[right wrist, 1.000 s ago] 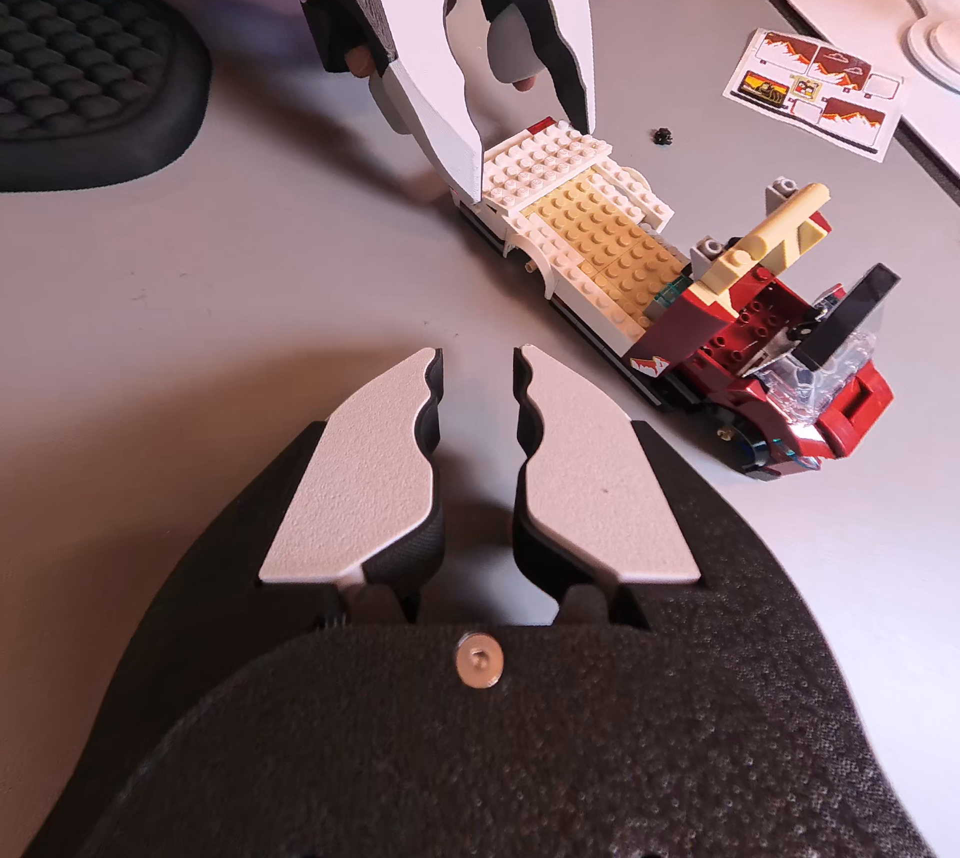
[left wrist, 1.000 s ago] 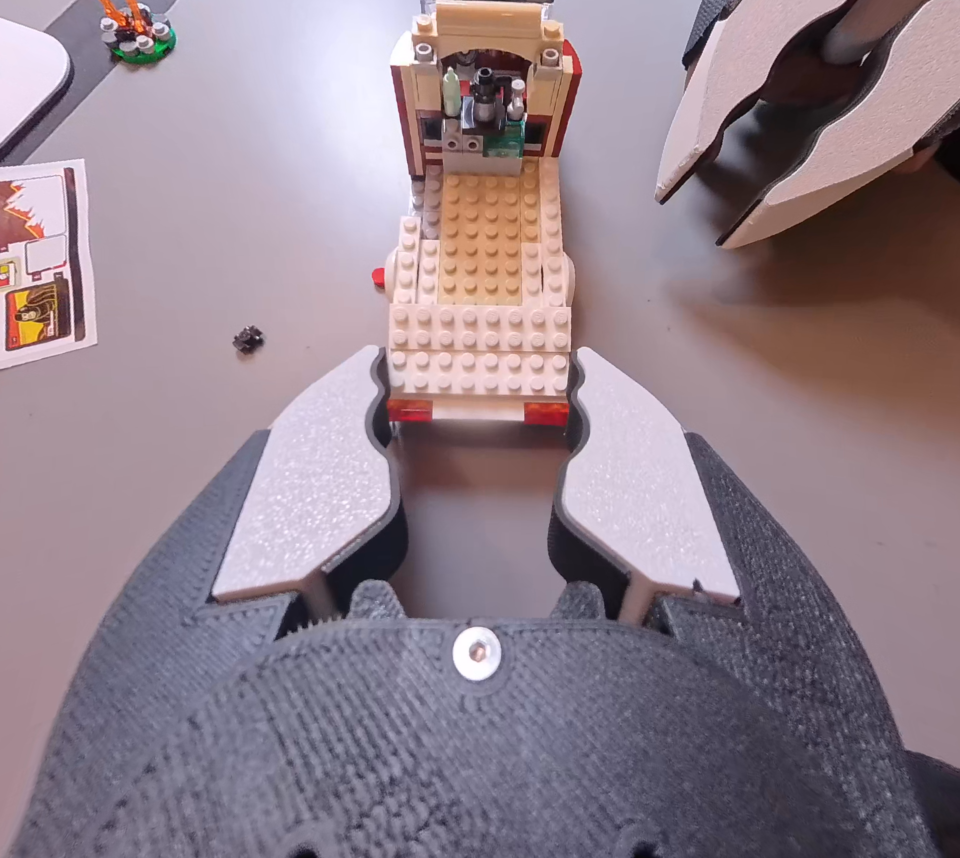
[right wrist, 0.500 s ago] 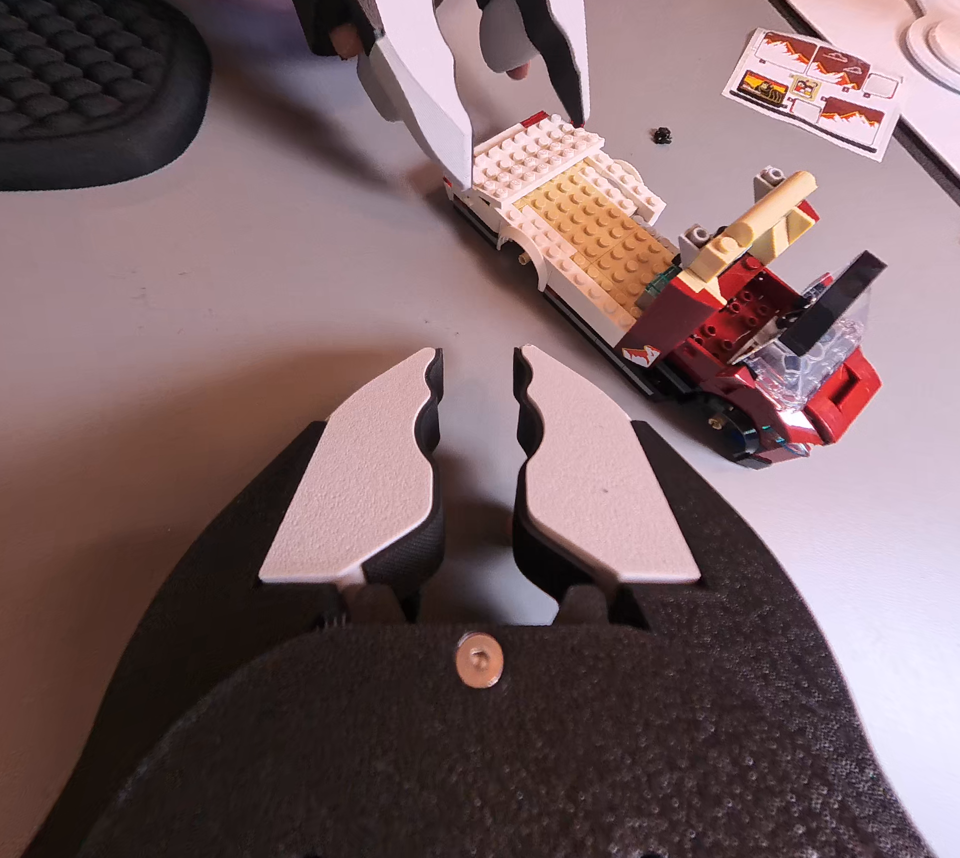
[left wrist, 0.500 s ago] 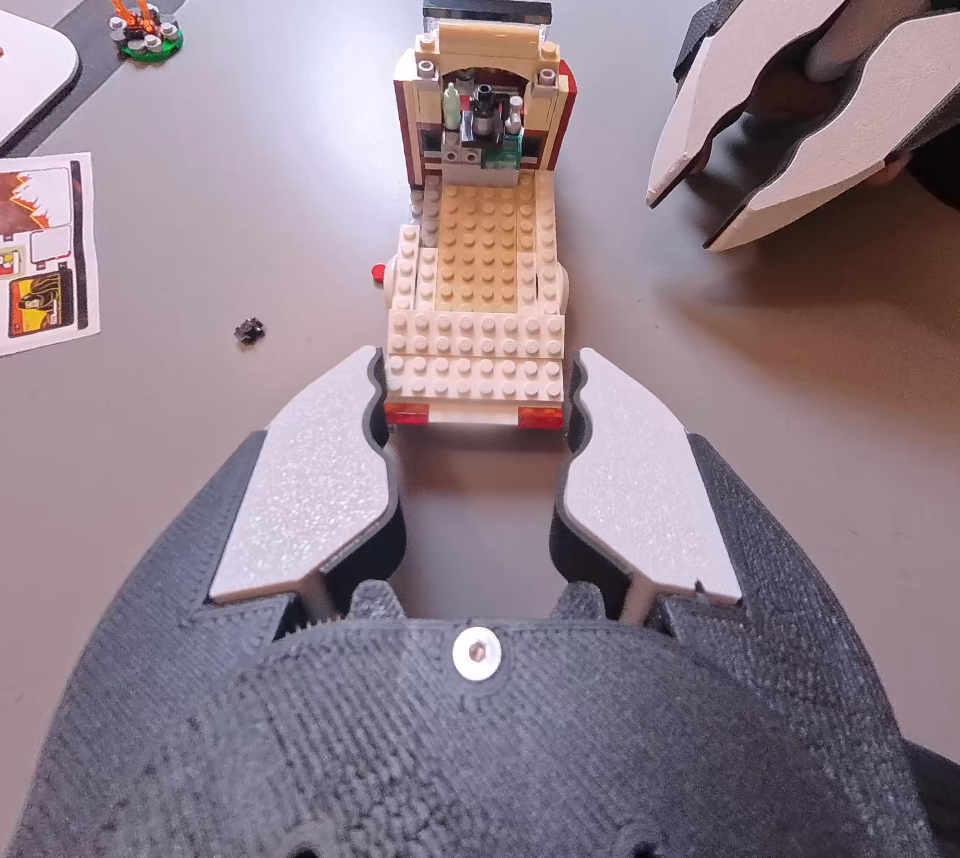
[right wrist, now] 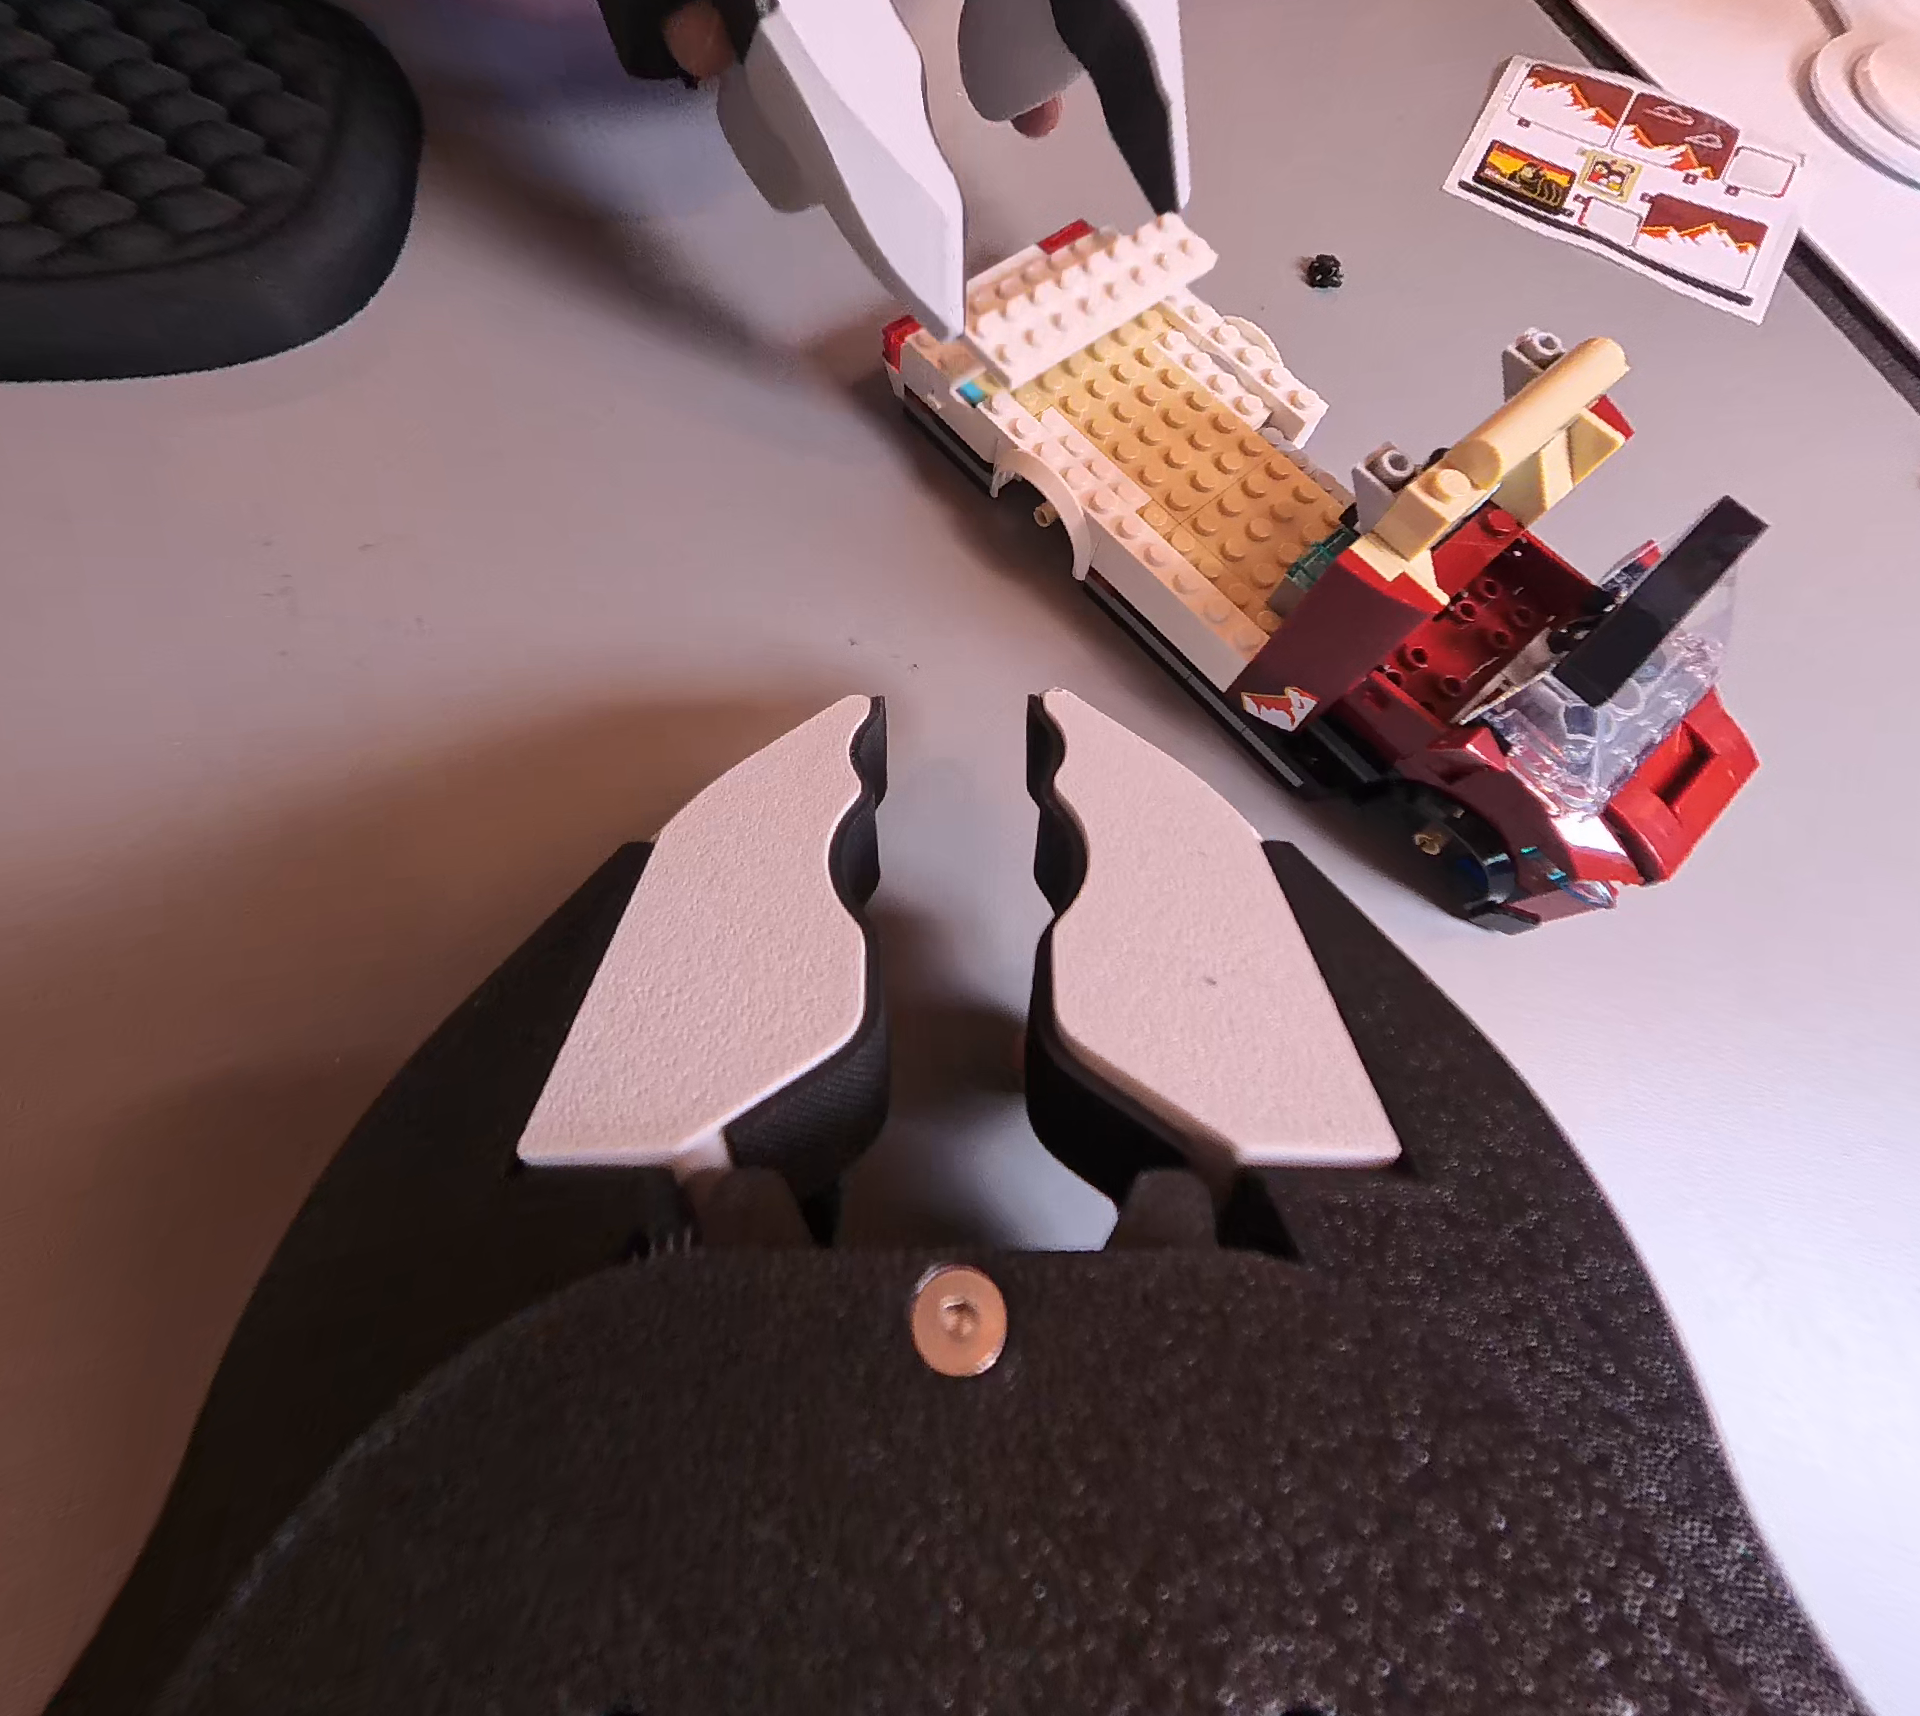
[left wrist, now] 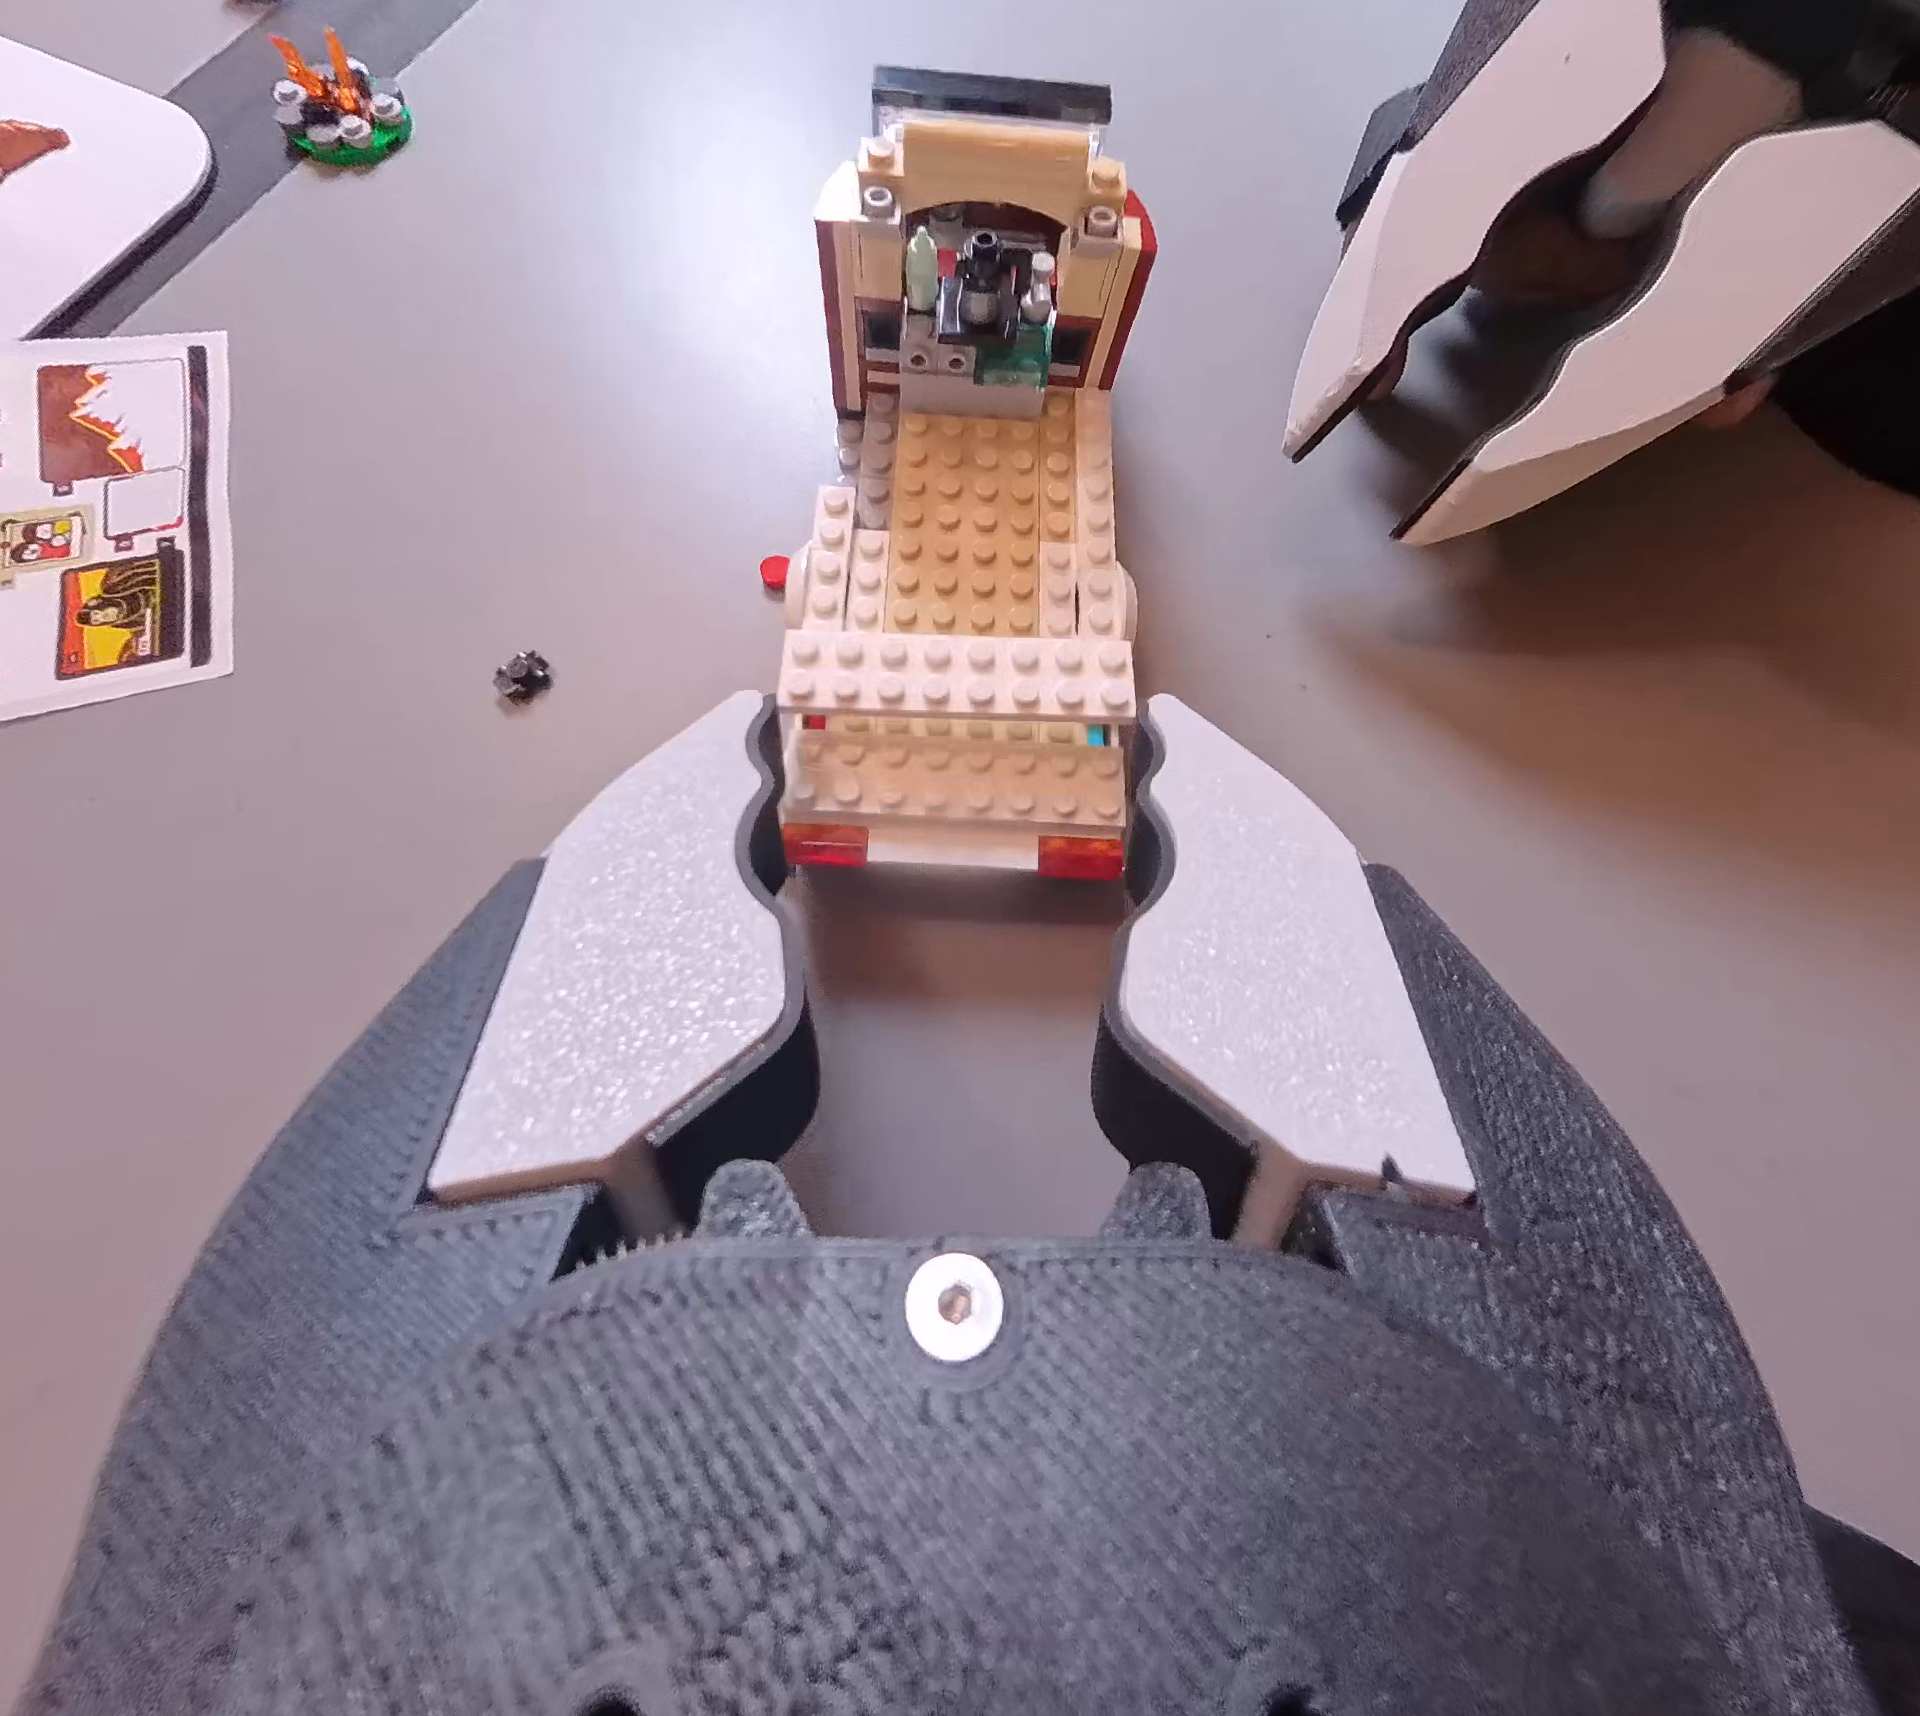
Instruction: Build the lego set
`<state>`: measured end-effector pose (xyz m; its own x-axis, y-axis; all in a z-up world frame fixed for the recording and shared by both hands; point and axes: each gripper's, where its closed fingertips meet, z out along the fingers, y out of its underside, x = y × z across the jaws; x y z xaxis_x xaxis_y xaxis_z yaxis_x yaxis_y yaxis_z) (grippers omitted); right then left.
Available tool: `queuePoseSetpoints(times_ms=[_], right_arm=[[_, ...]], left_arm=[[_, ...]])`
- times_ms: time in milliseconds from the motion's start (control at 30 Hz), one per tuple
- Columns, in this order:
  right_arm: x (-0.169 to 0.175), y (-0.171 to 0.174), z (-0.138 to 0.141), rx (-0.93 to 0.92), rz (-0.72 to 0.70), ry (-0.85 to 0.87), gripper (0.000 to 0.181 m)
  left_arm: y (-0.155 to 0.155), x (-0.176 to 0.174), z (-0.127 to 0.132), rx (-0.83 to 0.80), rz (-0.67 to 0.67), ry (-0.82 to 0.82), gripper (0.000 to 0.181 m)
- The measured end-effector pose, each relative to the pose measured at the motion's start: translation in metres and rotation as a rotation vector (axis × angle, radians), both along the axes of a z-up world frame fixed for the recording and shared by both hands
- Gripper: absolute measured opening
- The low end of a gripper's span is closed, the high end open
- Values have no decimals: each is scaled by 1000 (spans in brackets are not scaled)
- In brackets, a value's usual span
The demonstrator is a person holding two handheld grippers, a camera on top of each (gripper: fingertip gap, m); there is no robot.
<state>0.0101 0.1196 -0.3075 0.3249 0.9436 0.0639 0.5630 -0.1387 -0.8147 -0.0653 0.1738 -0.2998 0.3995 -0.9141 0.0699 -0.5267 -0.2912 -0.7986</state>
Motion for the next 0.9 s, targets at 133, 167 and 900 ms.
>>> queuePoseSetpoints(times_ms=[133,167,900], right_arm=[[0,0,0,0,-1,1,26],[0,0,0,0,-1,1,26],[0,0,0,4,2,-2,26]], left_arm=[[1,-3,5,5,-1,-12,64],[1,-4,8,1,1,-20,64],[9,-19,15,6,18,-55,64]])
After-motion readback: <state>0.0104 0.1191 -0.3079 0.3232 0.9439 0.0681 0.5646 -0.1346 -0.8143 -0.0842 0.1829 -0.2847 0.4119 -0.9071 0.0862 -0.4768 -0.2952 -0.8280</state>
